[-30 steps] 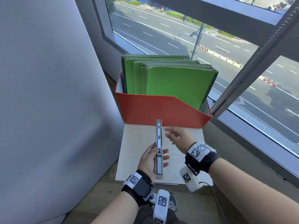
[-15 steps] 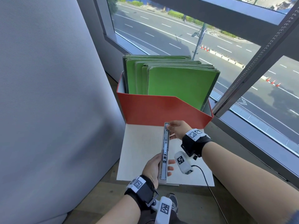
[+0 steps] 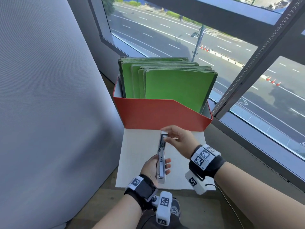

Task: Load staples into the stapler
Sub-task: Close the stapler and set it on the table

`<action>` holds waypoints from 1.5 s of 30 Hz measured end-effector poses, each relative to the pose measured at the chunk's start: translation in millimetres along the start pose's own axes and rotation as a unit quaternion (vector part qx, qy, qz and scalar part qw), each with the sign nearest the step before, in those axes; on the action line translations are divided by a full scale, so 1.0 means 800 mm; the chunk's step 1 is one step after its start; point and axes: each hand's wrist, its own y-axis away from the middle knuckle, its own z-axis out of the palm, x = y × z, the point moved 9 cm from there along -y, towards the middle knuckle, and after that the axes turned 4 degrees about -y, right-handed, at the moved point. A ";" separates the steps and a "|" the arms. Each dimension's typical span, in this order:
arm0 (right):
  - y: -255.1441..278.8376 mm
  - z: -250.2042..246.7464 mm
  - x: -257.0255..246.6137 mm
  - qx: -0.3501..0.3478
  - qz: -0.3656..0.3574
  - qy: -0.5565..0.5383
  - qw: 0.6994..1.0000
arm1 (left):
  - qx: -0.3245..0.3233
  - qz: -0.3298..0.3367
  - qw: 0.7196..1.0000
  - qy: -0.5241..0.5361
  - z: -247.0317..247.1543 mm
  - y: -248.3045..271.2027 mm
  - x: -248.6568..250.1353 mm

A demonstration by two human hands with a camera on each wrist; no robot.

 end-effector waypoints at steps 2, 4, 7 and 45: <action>0.018 0.007 -0.006 -0.017 -0.016 -0.019 1.000 | -0.011 0.001 1.000 -0.001 0.003 -0.001 0.003; 0.034 0.017 -0.008 -0.039 -0.035 -0.010 0.999 | -0.012 0.001 1.000 -0.015 0.004 0.000 0.003; 0.057 0.029 -0.010 -0.047 -0.093 0.037 0.994 | -0.017 -0.001 1.000 -0.014 0.003 -0.002 0.001; 0.101 0.127 0.131 -0.074 0.279 -0.334 0.897 | -0.053 0.118 0.985 -0.111 0.006 -0.006 0.021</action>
